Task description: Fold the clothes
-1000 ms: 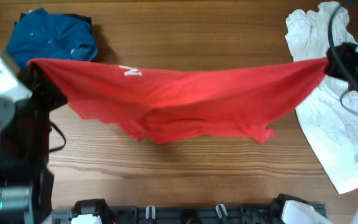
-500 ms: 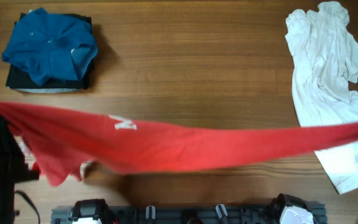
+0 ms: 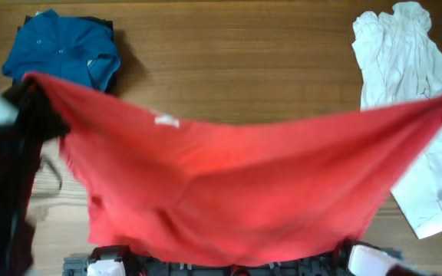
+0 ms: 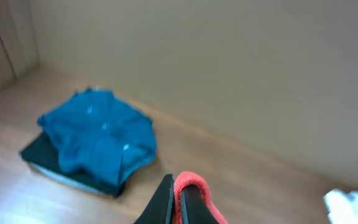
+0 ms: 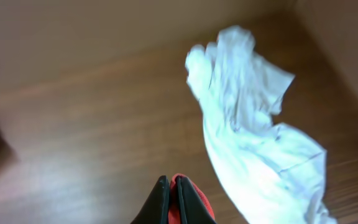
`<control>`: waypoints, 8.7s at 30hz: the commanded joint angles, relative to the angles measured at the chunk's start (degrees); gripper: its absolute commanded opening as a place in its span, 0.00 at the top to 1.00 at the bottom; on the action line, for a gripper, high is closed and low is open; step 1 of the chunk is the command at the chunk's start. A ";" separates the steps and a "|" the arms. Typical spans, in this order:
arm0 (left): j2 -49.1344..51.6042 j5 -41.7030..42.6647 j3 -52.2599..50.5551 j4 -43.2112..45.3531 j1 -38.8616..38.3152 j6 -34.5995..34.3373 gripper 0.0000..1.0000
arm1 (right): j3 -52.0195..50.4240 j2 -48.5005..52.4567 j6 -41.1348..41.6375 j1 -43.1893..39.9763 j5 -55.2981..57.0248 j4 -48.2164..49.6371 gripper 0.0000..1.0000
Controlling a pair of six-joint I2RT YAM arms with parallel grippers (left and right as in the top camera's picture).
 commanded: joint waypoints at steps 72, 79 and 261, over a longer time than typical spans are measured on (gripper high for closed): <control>54.60 11.87 -19.37 21.62 -1.40 10.84 0.78 | -7.32 42.58 1.90 9.86 -7.82 18.45 0.07; 54.62 11.63 -23.45 24.22 -1.03 9.09 0.57 | -7.32 42.58 0.74 9.86 -7.85 18.25 0.07; 23.61 5.44 -13.07 6.62 3.06 3.26 0.00 | -20.96 17.84 6.54 6.84 -0.57 6.23 0.08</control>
